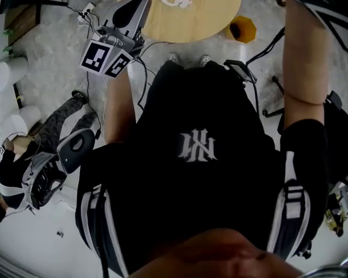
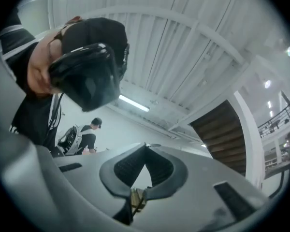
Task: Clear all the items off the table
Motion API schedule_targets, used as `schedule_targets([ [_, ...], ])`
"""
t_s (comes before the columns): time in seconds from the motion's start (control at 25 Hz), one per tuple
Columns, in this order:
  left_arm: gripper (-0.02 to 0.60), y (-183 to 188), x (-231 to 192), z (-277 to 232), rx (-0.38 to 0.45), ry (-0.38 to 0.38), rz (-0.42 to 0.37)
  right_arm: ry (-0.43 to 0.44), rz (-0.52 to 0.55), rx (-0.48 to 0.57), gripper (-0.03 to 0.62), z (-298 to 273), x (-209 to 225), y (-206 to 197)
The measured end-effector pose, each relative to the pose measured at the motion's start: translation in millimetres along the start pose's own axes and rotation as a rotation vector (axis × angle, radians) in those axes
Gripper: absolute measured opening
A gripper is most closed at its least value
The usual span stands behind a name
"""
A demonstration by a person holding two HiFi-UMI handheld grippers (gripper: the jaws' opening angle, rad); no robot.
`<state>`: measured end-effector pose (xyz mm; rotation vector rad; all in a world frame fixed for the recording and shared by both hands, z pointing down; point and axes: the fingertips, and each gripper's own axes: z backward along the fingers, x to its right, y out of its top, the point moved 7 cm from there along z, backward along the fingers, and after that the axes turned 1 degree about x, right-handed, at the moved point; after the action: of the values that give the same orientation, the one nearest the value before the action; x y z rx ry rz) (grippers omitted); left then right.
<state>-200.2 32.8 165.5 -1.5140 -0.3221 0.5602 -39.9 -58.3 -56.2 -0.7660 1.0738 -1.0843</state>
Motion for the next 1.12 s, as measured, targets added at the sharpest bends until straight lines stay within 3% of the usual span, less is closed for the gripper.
schedule_targets([
  [0.16, 0.012, 1.3, -36.8, -3.0, -0.009, -0.029, -0.01, -0.058, -0.04, -0.057, 0.004, -8.7, -1.6, -39.1],
  [0.32, 0.012, -19.9, -67.4, 7.1, -0.083, -0.037, -0.002, -0.226, -0.173, -0.25, 0.004, 17.0, -24.7, -145.2],
  [0.48, 0.012, -54.1, -95.0, 15.7, -0.144, -0.048, 0.027, -0.327, -0.241, -0.417, 0.005, 33.0, -51.7, -234.4],
  [0.6, 0.012, -80.5, -105.1, 16.5, -0.19, -0.07, 0.044, -0.354, -0.294, -0.5, 0.008, 46.5, -68.2, -281.0],
  [0.72, 0.012, -106.9, -110.8, 18.4, -0.232, -0.096, 0.084, -0.366, -0.338, -0.597, 0.067, 67.4, -83.0, -323.4],
  [0.84, 0.012, -133.0, -116.7, 16.7, -0.267, -0.116, 0.109, -0.378, -0.383, -0.675, 0.069, 90.6, -91.9, -363.6],
  [0.96, 0.012, -160.5, -122.0, 12.4, -0.292, -0.117, 0.106, -0.386, -0.413, -0.694, 0.156, 105.4, -96.8, -399.5],
  [1.12, 0.012, -199.4, -119.8, 6.8, -0.326, -0.112, 0.107, -0.375, -0.396, -0.757, 0.157, 115.0, -110.5, -441.4],
])
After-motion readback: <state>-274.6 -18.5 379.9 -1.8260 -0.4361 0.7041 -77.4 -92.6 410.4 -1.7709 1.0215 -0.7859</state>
